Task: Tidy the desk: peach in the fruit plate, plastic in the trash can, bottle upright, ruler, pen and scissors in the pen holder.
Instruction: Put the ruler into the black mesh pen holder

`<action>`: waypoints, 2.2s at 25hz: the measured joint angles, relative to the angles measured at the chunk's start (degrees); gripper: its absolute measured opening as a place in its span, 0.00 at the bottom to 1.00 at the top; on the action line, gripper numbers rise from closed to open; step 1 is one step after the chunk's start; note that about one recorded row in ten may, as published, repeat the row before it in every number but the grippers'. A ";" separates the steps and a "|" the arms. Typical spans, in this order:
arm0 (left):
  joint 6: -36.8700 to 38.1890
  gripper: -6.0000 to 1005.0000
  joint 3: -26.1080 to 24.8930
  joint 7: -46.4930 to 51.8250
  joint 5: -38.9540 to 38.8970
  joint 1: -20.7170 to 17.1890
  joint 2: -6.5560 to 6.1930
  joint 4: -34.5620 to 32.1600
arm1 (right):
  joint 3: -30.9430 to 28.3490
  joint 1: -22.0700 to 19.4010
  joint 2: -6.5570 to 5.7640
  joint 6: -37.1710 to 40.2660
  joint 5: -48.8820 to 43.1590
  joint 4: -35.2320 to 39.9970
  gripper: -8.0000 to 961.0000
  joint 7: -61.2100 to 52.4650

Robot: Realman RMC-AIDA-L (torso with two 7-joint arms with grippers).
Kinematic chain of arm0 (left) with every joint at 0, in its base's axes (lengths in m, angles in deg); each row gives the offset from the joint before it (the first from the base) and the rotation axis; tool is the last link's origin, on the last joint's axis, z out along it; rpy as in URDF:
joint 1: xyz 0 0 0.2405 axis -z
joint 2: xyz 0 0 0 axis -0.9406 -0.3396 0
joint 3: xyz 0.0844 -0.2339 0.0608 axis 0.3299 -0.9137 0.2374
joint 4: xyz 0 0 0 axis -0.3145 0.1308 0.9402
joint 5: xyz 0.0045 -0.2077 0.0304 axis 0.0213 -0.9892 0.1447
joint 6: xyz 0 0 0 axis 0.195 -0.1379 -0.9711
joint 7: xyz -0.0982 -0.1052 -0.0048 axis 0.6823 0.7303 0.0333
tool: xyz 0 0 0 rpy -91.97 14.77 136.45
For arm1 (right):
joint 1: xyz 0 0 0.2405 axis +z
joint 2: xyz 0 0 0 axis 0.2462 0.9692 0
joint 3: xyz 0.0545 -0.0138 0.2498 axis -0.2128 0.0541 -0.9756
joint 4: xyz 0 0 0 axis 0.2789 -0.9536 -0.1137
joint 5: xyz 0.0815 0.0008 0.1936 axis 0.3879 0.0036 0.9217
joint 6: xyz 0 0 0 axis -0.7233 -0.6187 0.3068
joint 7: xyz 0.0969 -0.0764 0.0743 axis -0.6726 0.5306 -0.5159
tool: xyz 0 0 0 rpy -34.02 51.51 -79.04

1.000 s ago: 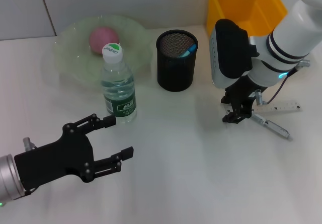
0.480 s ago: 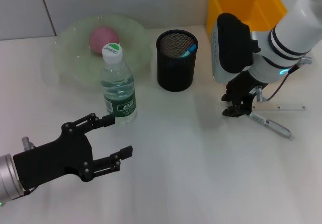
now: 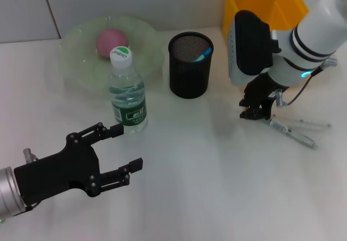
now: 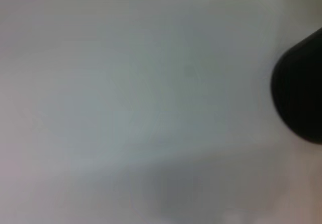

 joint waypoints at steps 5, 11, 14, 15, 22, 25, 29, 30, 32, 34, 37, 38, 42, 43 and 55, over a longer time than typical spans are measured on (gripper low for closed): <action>0.23 0.78 0.00 -0.24 -0.02 -0.07 0.00 -0.04 | 0.22 -1.06 0.10 0.05 0.24 2.99 0.25 -0.30; 0.35 0.77 0.00 -0.46 -0.03 0.02 0.00 0.01 | 0.98 -1.28 0.20 0.96 0.39 3.37 0.02 -1.46; 0.41 0.77 0.00 -0.27 -0.03 0.06 0.00 -0.06 | 1.02 -1.30 0.25 3.77 0.51 4.60 0.02 -2.70; 0.42 0.77 0.00 -0.23 -0.04 0.10 0.00 -0.06 | 1.00 -1.39 0.26 4.31 0.50 5.01 0.03 -2.87; 0.49 0.77 0.00 -0.06 -0.05 0.20 0.00 -0.14 | -1.98 -2.14 0.10 5.26 0.65 6.88 0.18 -6.09; 0.65 0.77 0.00 -0.01 -0.03 0.20 0.00 -0.23 | -3.40 -2.31 -0.03 6.34 0.64 6.72 0.25 -7.23; 0.75 0.77 0.00 -0.03 0.11 0.21 0.00 -0.18 | -6.79 -2.60 -0.17 8.92 0.66 7.56 0.33 -8.52; 0.80 0.77 0.00 -0.08 0.12 0.21 0.00 -0.20 | -7.12 -2.84 -0.17 9.33 0.65 8.13 0.36 -9.09; 0.97 0.77 0.00 -0.20 0.12 0.19 0.00 -0.21 | -7.28 -3.68 -0.17 9.98 0.50 9.73 0.40 -10.22; 1.14 0.77 0.00 -0.38 0.11 0.10 0.00 -0.21 | -7.07 -4.73 -0.09 10.38 0.42 11.60 0.47 -11.17; 1.24 0.77 0.00 -0.46 0.11 0.04 0.00 -0.21 | -6.95 -5.38 -0.11 10.59 0.18 12.67 0.60 -12.68; 1.27 0.77 0.00 -0.48 0.12 -0.02 0.00 -0.20 | -6.99 -5.51 -0.18 10.75 0.11 12.71 0.65 -13.09; 1.38 0.77 0.00 -0.62 0.16 -0.21 0.00 -0.30 | -7.15 -5.87 -0.26 10.93 -0.70 12.63 0.65 -13.71; 1.41 0.77 0.00 -0.64 0.18 -0.21 0.00 -0.30 | -7.26 -5.89 -0.23 10.69 -1.00 12.51 0.65 -13.90; 1.63 0.77 0.00 -0.76 0.26 -0.24 0.00 -0.32 | -7.21 -5.38 -0.22 3.88 -2.70 7.56 0.65 -15.23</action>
